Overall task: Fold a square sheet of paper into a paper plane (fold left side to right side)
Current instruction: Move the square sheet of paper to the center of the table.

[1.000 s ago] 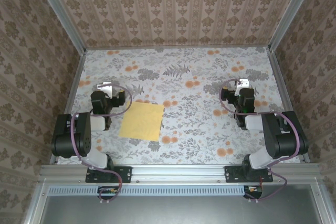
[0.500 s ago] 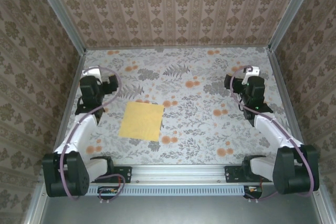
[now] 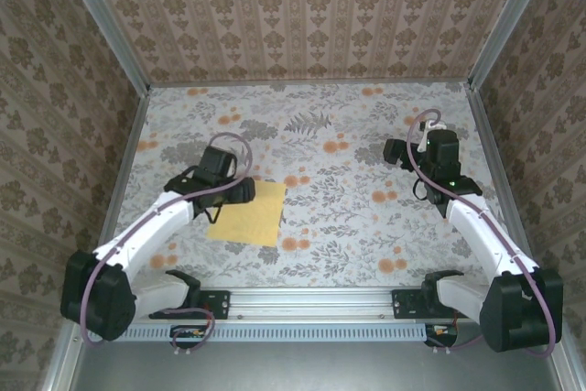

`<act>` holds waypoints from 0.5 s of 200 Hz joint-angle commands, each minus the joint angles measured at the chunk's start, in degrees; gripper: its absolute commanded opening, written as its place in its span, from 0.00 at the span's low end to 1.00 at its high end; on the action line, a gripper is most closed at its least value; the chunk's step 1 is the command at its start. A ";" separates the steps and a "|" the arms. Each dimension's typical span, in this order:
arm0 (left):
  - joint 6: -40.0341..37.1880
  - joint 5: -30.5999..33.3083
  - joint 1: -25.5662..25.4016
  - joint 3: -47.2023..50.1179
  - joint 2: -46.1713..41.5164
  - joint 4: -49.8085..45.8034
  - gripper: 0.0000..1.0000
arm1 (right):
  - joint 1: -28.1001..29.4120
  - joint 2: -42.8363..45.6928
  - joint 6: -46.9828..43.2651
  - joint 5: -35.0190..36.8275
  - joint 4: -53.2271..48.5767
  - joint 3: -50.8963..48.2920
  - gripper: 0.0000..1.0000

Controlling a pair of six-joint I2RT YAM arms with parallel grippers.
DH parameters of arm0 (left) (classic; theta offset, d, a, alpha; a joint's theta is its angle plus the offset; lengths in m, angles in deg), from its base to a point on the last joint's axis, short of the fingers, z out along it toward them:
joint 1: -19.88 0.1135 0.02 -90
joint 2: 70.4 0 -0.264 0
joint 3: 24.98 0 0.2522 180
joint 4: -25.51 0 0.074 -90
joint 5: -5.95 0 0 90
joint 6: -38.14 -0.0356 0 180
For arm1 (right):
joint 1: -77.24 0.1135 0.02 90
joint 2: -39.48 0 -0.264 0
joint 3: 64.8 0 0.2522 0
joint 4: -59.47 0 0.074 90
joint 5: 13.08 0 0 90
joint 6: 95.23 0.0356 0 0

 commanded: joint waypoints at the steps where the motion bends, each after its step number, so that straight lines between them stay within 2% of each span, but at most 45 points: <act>1: 4.12 -3.08 -2.60 1.03 3.75 -4.54 0.69 | 0.88 1.24 1.89 -0.64 -2.45 1.55 1.00; 44: 4.74 -7.79 -3.82 0.30 12.27 -0.85 0.52 | 1.57 1.24 2.03 -0.20 -3.07 1.72 1.00; 100: 4.48 -9.12 -4.03 -3.00 20.43 0.04 0.42 | 2.06 0.63 1.74 -0.02 -2.94 1.54 1.00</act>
